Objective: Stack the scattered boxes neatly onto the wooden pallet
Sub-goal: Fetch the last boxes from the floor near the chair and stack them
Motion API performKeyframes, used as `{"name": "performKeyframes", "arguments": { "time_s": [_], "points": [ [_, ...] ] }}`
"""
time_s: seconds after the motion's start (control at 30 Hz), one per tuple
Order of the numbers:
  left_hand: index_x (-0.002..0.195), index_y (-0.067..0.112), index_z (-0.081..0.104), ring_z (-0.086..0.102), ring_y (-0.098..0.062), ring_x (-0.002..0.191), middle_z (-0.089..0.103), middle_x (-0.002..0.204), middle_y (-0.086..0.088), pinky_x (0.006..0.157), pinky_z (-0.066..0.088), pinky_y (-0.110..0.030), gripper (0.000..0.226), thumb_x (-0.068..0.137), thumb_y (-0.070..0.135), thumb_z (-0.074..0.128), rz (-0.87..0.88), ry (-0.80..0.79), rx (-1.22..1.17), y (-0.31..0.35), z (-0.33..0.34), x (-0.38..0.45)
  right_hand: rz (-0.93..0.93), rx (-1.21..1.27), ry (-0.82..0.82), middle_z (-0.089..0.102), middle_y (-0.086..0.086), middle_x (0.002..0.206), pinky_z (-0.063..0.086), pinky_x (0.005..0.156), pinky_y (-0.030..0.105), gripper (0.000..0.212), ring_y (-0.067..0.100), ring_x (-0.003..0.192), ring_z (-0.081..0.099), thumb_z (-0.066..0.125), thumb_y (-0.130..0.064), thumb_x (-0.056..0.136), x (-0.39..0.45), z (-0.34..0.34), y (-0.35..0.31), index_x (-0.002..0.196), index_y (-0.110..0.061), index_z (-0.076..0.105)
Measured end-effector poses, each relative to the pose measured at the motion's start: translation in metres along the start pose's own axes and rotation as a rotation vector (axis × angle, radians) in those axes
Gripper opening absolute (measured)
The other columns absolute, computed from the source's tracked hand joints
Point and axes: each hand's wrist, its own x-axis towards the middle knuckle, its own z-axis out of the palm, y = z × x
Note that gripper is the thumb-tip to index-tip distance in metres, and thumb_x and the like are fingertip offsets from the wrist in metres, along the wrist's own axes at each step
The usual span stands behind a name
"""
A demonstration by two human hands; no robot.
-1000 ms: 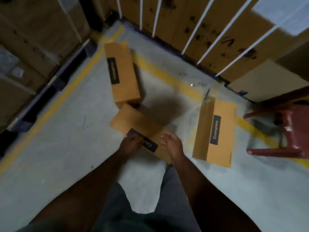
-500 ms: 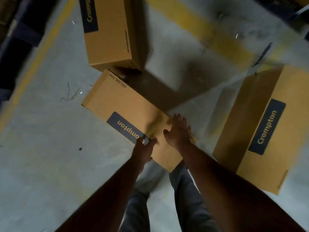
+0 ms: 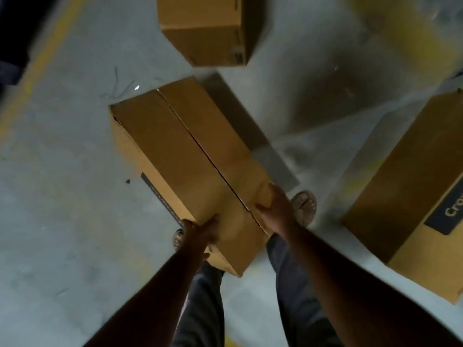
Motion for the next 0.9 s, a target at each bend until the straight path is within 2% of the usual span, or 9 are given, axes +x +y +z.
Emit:
{"name": "performKeyframes", "arguments": {
  "time_s": [0.07,0.13,0.2,0.3,0.37,0.53,0.63,0.73,0.9],
  "points": [
    [0.132,0.011,0.058,0.065,-0.026,0.089,0.065,0.106,-0.009,0.064,0.063,-0.037,0.051,0.089,0.028,0.079,-0.014,0.060,-0.115,-0.014,-0.019,0.017,0.094,-0.277,-0.036,0.004,0.010,0.175,0.007,0.129,0.054,0.115,0.035,0.161,-0.001,0.070,-0.068,0.086,0.019,0.004,-0.007,0.167,-0.016,0.006],
    [0.107,0.007,0.070,0.064,-0.018,0.067,0.070,0.081,-0.003,0.043,0.051,-0.020,0.022,0.091,0.020,0.076,0.011,0.096,-0.206,-0.029,-0.039,0.034,0.131,-0.308,-0.087,-0.008,0.004,0.175,0.005,0.126,0.061,0.136,0.036,0.160,-0.013,0.076,-0.077,0.073,0.034,0.015,-0.019,0.167,-0.020,-0.005],
    [0.107,0.009,0.072,0.070,-0.017,0.074,0.075,0.088,-0.001,0.050,0.053,-0.020,0.017,0.091,0.013,0.075,0.041,0.075,-0.270,-0.046,-0.058,0.050,0.166,-0.131,-0.178,0.020,0.008,0.172,0.020,0.127,0.055,0.133,0.036,0.160,0.009,0.086,-0.070,0.067,0.042,0.030,-0.030,0.166,-0.019,0.013],
    [0.119,0.009,0.072,0.073,-0.024,0.098,0.076,0.109,-0.010,0.069,0.058,-0.029,0.030,0.089,0.011,0.076,0.061,0.024,-0.283,-0.060,-0.085,0.066,0.105,0.009,-0.212,0.070,0.002,0.128,0.051,0.109,0.045,0.072,0.031,0.132,0.059,0.092,-0.058,0.067,0.036,0.057,-0.041,0.127,-0.025,0.067],
    [0.116,0.015,0.074,0.071,-0.029,0.105,0.076,0.110,-0.009,0.081,0.060,-0.039,0.031,0.086,0.019,0.081,0.086,0.053,-0.206,-0.068,-0.106,0.069,0.009,0.031,-0.124,0.071,0.000,0.124,0.055,0.102,0.048,0.066,0.027,0.120,0.066,0.092,-0.057,0.067,0.013,0.068,-0.042,0.123,-0.030,0.068],
    [0.120,0.033,0.066,0.065,-0.024,0.104,0.071,0.116,0.005,0.092,0.055,-0.048,0.061,0.069,0.057,0.089,0.156,0.069,-0.291,-0.079,-0.197,0.006,-0.211,0.186,-0.156,0.064,-0.029,0.124,0.052,0.079,0.022,0.078,-0.005,0.105,0.060,0.085,-0.053,0.080,-0.095,0.062,-0.095,0.143,-0.066,0.042],
    [0.122,0.032,0.072,0.070,-0.032,0.109,0.075,0.119,-0.003,0.097,0.056,-0.054,0.049,0.078,0.052,0.082,0.165,-0.058,-0.482,-0.087,-0.256,-0.057,-0.207,0.292,-0.246,0.068,-0.011,0.135,0.059,0.091,0.042,0.073,0.017,0.114,0.069,0.079,-0.033,0.090,-0.163,0.053,-0.149,0.152,-0.049,0.044],
    [0.135,0.022,0.065,0.069,-0.037,0.114,0.071,0.129,-0.015,0.093,0.058,-0.049,0.047,0.094,0.043,0.066,0.194,-0.219,-0.741,-0.097,-0.307,-0.123,-0.196,0.446,-0.394,0.071,0.003,0.134,0.061,0.083,0.035,0.057,0.024,0.114,0.072,0.064,-0.017,0.096,-0.230,0.032,-0.200,0.150,-0.029,0.053],
    [0.132,0.007,0.068,0.073,-0.039,0.097,0.072,0.116,-0.027,0.082,0.061,-0.045,0.060,0.092,0.051,0.057,0.336,-0.273,-1.079,-0.113,-0.367,-0.258,-0.193,0.506,-0.546,0.072,0.015,0.131,0.063,0.081,0.039,0.054,0.033,0.119,0.070,0.056,-0.054,0.094,-0.374,0.012,-0.295,0.131,-0.019,0.073]
  ]
}}
